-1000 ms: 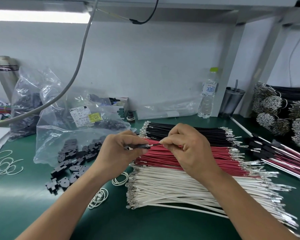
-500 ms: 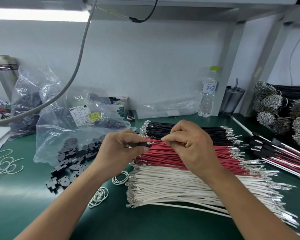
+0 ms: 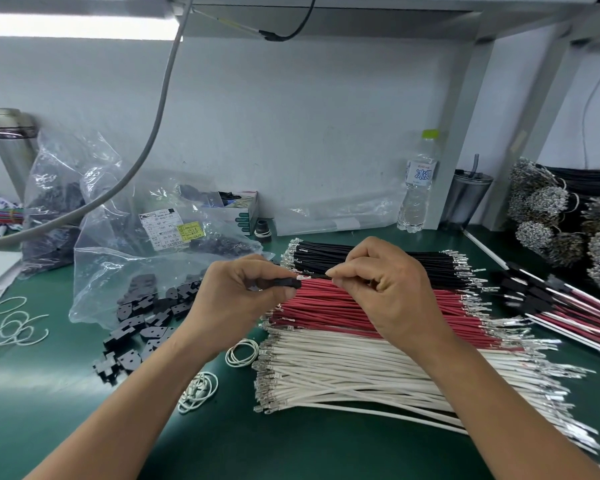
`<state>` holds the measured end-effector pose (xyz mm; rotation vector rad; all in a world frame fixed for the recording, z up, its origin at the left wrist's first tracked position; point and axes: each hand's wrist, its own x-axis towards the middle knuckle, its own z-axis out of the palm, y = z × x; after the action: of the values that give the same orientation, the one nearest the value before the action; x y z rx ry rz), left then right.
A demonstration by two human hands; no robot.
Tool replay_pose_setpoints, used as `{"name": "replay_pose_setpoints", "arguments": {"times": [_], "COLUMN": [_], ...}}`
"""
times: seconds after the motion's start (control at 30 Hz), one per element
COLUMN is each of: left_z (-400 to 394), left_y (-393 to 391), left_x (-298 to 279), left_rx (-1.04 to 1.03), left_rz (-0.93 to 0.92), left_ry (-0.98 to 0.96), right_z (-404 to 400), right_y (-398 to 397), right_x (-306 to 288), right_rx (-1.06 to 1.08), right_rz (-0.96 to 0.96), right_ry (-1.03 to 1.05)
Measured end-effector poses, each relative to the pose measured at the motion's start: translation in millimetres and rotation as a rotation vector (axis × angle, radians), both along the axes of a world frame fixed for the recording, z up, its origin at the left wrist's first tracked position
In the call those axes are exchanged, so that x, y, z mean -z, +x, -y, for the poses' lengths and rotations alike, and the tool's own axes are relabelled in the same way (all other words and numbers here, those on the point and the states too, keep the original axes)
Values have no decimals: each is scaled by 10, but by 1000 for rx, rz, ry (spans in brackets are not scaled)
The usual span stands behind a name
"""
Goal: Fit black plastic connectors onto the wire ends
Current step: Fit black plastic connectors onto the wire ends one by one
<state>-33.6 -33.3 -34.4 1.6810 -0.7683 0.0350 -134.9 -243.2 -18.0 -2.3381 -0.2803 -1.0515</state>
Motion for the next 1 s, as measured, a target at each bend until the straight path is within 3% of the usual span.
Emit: {"name": "replay_pose_setpoints", "arguments": {"times": [0.33,0.6,1.0], "left_z": [2,8,-18], "left_y": [-23,-53,-28], "left_x": [-20,-43,-21], "left_rx": [2,-43,-60], "left_rz": [22,116,227], "left_ry": [-12,62,174], "right_z": [22,-14,-130], "right_y": [2,-25,-4], "right_x": [-3,-42,12], "right_rx": [-1,17,20], "right_rz": [-96,-149,-309], "right_ry": [-18,-146,-25]}}
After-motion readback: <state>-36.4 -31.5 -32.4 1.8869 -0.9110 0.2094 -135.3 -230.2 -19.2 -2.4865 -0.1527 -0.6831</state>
